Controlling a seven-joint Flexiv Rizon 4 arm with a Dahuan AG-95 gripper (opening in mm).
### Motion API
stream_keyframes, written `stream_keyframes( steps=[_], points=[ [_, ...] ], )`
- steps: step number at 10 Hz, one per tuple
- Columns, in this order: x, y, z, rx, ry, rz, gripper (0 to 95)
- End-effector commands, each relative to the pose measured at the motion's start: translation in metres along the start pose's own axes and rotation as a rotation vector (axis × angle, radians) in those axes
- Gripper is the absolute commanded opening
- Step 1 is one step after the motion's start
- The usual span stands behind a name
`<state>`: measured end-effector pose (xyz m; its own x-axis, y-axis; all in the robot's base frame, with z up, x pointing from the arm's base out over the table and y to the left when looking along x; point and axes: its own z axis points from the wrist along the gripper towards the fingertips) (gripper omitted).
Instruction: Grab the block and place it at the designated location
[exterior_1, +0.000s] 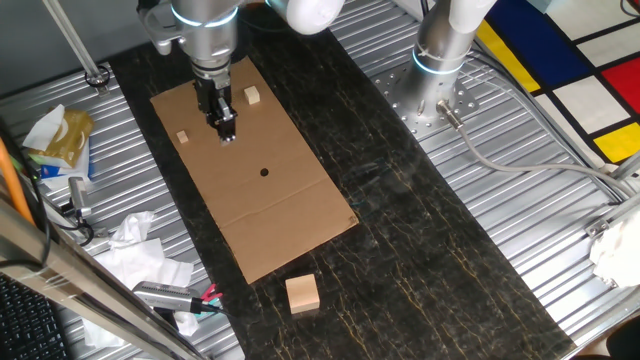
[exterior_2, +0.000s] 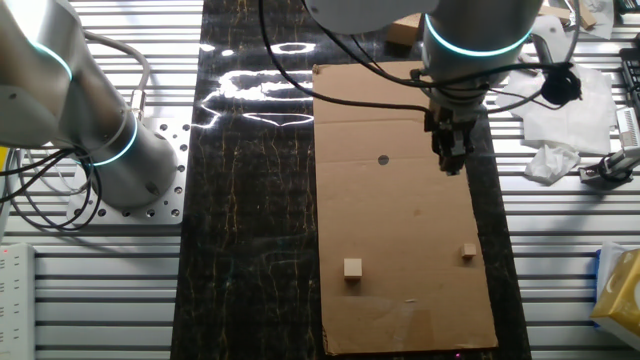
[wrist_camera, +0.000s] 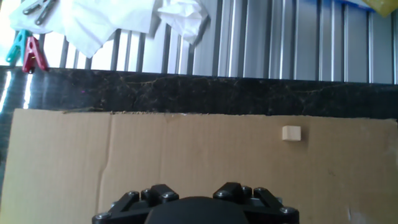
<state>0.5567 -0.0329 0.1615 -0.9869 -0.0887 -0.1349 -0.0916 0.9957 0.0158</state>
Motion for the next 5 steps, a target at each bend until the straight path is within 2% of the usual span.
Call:
stream_keyframes(
  steps=[1,2,5],
  points=[
    [-0.0026,-0.0005,0.0007,0.0,0.007,0.0,57.0],
    [-0.0054,-0.0013,0.0009,-0.001,0.014,0.003,38.0],
    [-0.0113,-0.0057,0.0022,-0.003,0.023,0.002,38.0]
  ],
)
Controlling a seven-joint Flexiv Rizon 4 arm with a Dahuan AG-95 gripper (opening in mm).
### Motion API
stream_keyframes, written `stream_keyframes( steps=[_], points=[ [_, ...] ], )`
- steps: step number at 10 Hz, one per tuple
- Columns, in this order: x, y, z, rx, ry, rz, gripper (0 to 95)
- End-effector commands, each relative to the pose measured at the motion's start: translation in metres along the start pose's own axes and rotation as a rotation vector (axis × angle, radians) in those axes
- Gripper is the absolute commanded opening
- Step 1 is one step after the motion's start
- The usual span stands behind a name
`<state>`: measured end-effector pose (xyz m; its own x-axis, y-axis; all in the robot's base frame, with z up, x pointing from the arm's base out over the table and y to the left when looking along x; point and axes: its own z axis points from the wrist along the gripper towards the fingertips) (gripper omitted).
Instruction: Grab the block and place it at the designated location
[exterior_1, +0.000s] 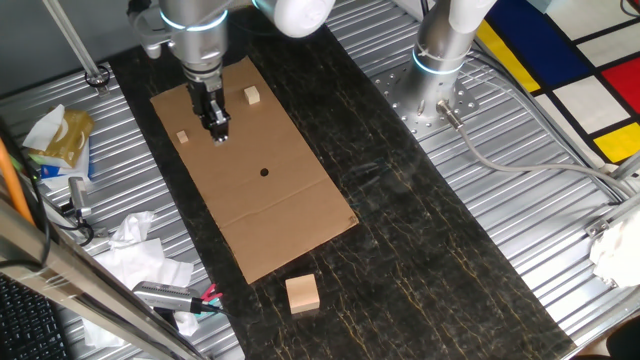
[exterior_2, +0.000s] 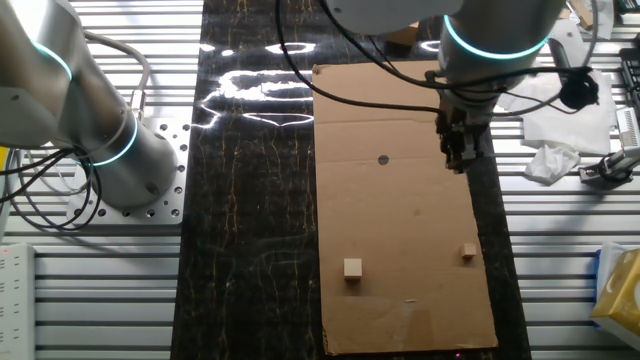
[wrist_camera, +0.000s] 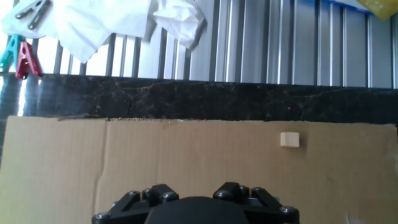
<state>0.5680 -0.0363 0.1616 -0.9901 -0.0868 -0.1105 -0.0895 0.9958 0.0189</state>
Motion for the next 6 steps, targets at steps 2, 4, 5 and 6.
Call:
stream_keyframes(
  steps=[2,4,5,6],
  points=[
    [-0.0036,-0.0046,0.0019,-0.002,-0.001,-0.006,38.0],
    [-0.0054,-0.0058,0.0025,-0.002,-0.003,-0.009,38.0],
    [-0.0056,-0.0058,0.0025,-0.002,-0.003,-0.009,38.0],
    [-0.0063,-0.0065,0.0026,-0.002,-0.003,-0.01,38.0]
  ],
)
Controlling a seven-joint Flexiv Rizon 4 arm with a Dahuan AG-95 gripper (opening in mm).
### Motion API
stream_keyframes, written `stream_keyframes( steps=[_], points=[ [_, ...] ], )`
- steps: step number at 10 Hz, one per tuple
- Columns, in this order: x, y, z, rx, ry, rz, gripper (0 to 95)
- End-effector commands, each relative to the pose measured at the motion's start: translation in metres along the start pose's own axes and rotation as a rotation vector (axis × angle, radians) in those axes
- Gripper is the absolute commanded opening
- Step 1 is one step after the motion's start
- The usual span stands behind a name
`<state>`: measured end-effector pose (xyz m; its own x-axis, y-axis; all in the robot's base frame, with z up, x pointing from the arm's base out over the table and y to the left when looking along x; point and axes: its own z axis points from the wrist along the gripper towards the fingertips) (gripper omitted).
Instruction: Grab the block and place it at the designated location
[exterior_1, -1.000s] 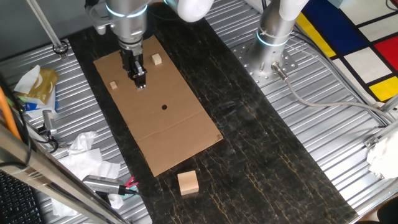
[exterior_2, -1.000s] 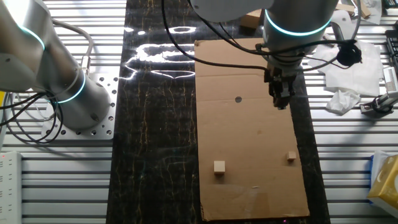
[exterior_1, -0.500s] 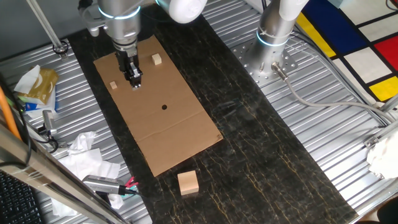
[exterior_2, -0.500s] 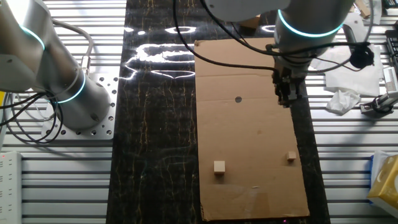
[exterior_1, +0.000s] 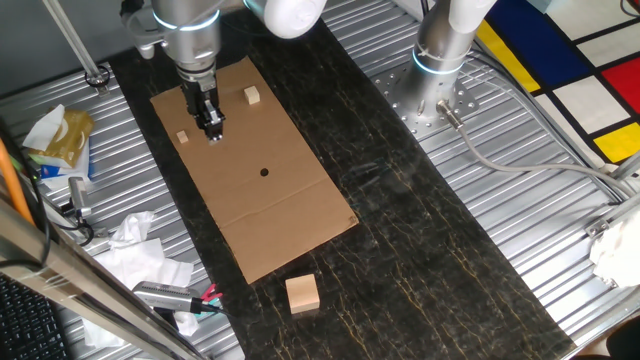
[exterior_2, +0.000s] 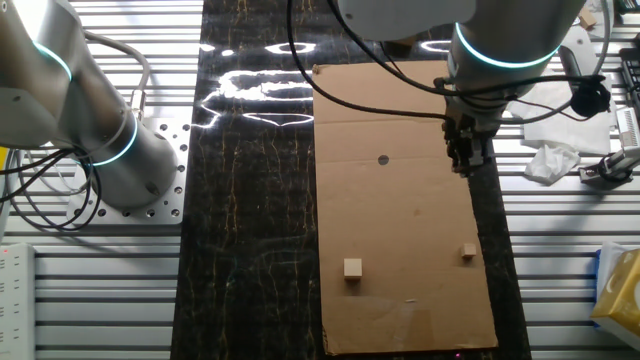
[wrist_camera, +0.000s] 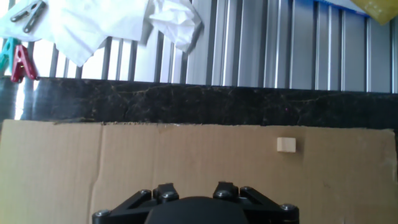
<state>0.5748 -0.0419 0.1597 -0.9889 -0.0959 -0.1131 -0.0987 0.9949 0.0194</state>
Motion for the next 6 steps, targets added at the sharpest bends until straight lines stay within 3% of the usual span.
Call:
stream_keyframes(
  steps=[1,6],
  points=[
    [-0.0009,-0.0006,0.0004,0.0,0.0,-0.001,38.0],
    [-0.0028,-0.0028,0.0065,0.002,0.001,-0.001,38.0]
  ],
)
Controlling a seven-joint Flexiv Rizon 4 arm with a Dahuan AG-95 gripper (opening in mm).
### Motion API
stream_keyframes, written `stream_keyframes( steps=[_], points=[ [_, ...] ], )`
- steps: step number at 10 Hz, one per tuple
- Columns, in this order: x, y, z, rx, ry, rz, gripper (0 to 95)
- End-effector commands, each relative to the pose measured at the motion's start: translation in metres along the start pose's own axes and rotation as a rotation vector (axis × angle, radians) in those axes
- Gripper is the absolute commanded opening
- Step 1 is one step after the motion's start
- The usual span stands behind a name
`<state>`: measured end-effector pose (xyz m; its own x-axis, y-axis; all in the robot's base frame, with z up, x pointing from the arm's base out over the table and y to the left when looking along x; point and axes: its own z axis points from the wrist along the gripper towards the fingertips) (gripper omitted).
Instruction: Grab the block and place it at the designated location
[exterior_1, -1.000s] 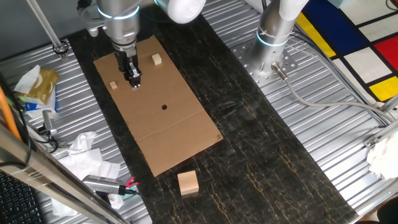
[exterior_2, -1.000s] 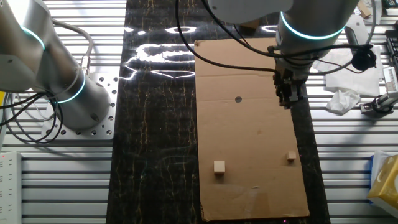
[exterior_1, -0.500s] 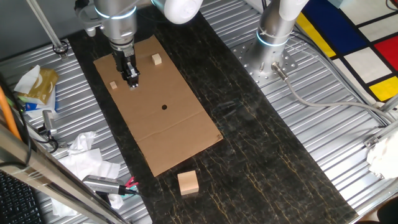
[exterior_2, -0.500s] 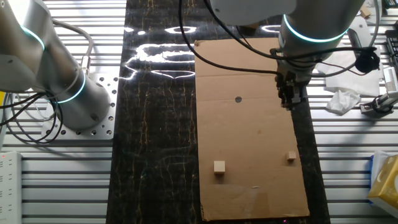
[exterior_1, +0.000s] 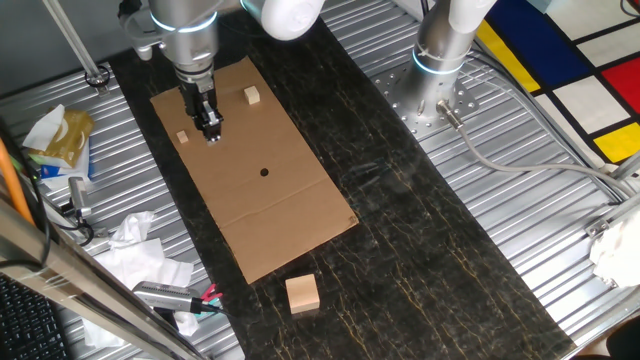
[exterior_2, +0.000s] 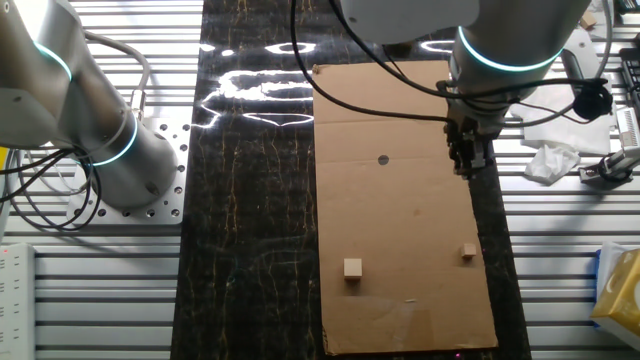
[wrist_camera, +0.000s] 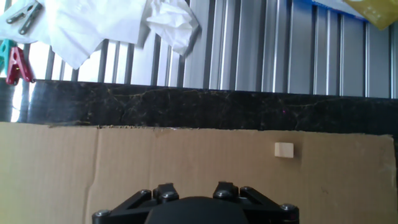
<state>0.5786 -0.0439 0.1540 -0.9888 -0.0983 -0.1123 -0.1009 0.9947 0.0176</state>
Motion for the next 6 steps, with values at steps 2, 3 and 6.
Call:
stream_keyframes(
  steps=[2,3,6],
  points=[
    [0.0,-0.003,0.002,0.0,-0.001,0.001,38.0],
    [0.0,-0.005,0.002,0.0,-0.001,0.0,38.0],
    [-0.003,-0.014,0.002,0.0,0.0,-0.012,38.0]
  ],
)
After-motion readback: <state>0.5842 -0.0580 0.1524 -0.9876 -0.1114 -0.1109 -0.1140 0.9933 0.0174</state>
